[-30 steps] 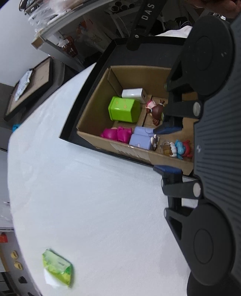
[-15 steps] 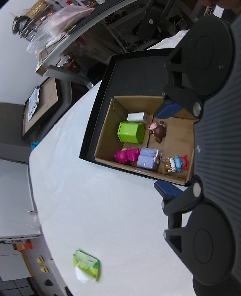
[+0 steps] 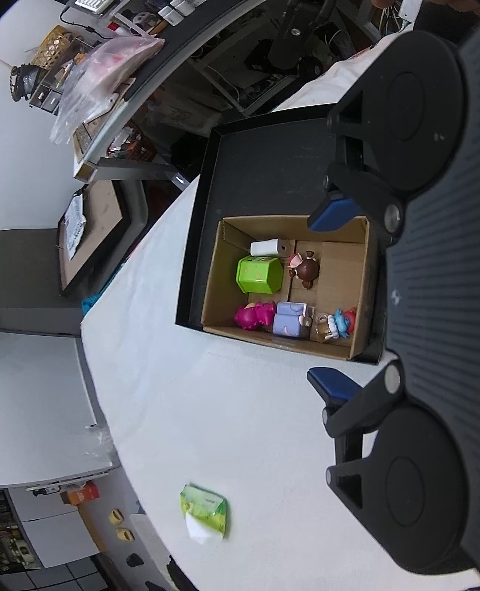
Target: Organize rigid objects
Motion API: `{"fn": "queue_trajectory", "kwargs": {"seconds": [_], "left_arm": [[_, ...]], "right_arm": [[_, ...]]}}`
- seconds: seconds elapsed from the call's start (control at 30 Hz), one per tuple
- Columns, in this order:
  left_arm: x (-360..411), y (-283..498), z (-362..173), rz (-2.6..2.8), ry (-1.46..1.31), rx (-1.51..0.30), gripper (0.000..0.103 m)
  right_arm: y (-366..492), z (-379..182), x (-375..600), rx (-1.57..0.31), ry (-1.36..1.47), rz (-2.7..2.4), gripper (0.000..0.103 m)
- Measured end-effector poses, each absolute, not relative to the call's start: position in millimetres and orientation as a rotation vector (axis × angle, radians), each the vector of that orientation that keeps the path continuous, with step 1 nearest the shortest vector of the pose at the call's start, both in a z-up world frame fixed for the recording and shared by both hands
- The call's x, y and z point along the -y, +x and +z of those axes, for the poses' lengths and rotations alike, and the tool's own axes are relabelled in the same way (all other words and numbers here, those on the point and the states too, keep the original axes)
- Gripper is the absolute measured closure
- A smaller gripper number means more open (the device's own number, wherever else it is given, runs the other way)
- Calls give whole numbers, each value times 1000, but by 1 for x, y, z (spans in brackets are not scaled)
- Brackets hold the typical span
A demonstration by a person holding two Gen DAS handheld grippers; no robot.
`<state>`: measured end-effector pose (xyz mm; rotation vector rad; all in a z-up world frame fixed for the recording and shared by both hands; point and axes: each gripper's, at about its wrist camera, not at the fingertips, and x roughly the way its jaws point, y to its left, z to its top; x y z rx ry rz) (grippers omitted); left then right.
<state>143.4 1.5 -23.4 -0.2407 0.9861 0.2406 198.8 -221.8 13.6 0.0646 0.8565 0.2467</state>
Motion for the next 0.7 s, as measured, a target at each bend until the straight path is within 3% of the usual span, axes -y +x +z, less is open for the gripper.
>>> {"fn": "queue_trajectory", "kwargs": {"seconds": [0.17, 0.7], "left_arm": [[4, 131, -2, 231, -210, -950, 16], [21, 86, 27, 208, -142, -896, 13]], "right_arm": [[188, 25, 229, -844, 71, 261, 0], [148, 50, 247, -837, 73, 281, 0]]}}
